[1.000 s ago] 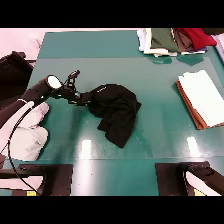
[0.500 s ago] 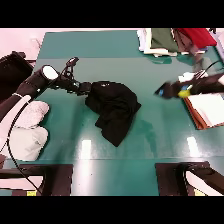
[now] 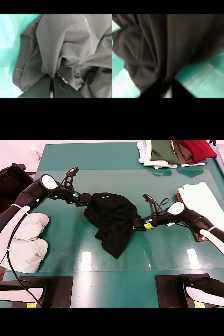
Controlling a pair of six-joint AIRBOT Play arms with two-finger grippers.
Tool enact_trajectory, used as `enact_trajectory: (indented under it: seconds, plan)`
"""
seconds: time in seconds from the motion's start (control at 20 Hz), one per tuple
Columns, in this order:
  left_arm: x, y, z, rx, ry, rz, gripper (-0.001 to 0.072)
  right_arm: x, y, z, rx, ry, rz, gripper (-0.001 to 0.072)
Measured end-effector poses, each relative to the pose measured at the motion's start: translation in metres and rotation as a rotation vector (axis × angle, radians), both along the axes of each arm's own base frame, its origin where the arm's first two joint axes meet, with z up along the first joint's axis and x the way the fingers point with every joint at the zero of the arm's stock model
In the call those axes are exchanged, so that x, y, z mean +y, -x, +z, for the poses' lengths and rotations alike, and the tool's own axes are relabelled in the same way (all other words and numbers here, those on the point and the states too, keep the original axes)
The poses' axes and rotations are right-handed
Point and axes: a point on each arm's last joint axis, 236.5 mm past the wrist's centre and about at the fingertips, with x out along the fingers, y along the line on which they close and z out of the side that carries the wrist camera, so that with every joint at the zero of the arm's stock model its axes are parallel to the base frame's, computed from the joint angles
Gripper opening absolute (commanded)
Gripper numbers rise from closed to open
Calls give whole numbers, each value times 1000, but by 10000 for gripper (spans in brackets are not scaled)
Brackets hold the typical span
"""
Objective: Fold the shirts.
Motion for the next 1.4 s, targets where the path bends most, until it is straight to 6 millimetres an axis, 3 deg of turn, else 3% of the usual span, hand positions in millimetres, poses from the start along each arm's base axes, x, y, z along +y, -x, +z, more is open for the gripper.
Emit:
enact_trajectory:
  seconds: [0.15,0.25,0.35,0.45,0.55,0.7,0.8,0.9,1.0,1.15,1.3,1.4]
  plan:
    - [6,-1,16,-38,-39,-24,26,-4,-26,18,-108,43,23,17]
    - [14,-7,49,-122,-77,-37,26,-21,-47,51,-214,77,24,17]
    - [23,-12,105,-252,-112,-43,26,-48,-65,103,-343,113,6,17]
    - [34,-8,181,-417,-129,-33,26,-81,-78,172,-500,149,-42,17]
    - [44,11,258,-581,-121,-15,26,-112,-74,242,-646,179,-98,17]
    - [59,60,358,-805,-86,14,26,-150,-49,331,-838,225,-183,16]
    - [69,98,408,-926,-60,32,26,-167,-25,377,-937,253,-232,16]
    - [76,129,439,-1007,-40,43,26,-180,-5,408,-1003,286,-269,17]
    - [79,146,450,-1035,-28,40,26,-190,7,427,-1040,314,-304,16]
    - [75,138,431,-972,-44,18,26,-198,2,429,-1011,327,-325,16]
    - [64,100,371,-804,-98,-24,26,-193,-35,391,-878,306,-284,16]
    - [56,68,312,-654,-147,-67,27,-181,-67,342,-740,284,-226,16]
